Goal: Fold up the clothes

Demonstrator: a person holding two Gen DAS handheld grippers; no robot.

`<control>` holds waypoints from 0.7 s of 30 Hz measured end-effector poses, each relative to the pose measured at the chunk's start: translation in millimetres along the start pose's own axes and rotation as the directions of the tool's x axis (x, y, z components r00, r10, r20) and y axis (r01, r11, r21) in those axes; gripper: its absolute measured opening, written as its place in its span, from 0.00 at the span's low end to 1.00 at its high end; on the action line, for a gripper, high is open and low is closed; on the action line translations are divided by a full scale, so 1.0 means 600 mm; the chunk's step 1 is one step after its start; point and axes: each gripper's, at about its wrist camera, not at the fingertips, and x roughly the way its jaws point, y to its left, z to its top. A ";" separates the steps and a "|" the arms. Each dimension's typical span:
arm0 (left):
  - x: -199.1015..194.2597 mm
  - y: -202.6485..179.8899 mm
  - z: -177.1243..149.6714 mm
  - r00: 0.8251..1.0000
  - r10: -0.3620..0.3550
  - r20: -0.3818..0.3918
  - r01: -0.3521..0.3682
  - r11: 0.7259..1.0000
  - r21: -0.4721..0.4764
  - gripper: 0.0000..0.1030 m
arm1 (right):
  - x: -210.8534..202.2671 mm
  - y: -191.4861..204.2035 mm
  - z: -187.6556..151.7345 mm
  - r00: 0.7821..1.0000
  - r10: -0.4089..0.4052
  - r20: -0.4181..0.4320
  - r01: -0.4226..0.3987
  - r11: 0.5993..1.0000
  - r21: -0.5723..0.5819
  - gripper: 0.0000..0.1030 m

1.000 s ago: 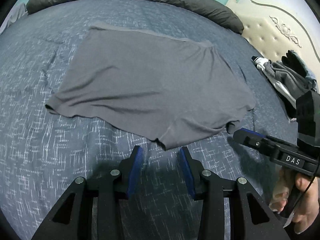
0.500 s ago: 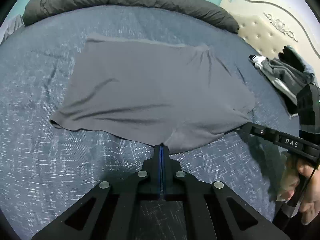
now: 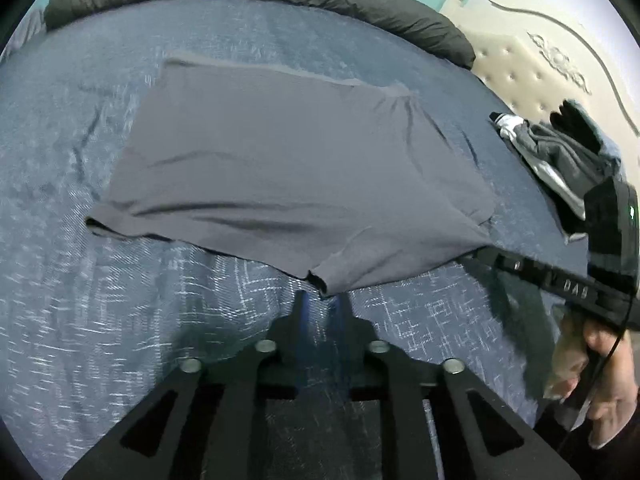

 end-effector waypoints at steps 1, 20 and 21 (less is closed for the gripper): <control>0.003 0.001 0.001 1.000 -0.003 -0.004 0.003 1.000 -0.006 0.17 | 0.002 0.000 -0.001 1.000 0.002 -0.007 -0.002 1.000 -0.001 0.02; -0.044 -0.012 0.011 0.997 -0.009 0.077 0.005 0.999 0.049 0.01 | -0.041 0.027 0.012 0.999 -0.049 0.024 0.051 0.990 -0.134 0.02; -0.045 -0.012 0.010 0.997 -0.007 0.077 0.003 0.999 0.048 0.01 | -0.037 0.032 0.011 0.999 -0.051 0.008 0.052 0.987 -0.155 0.02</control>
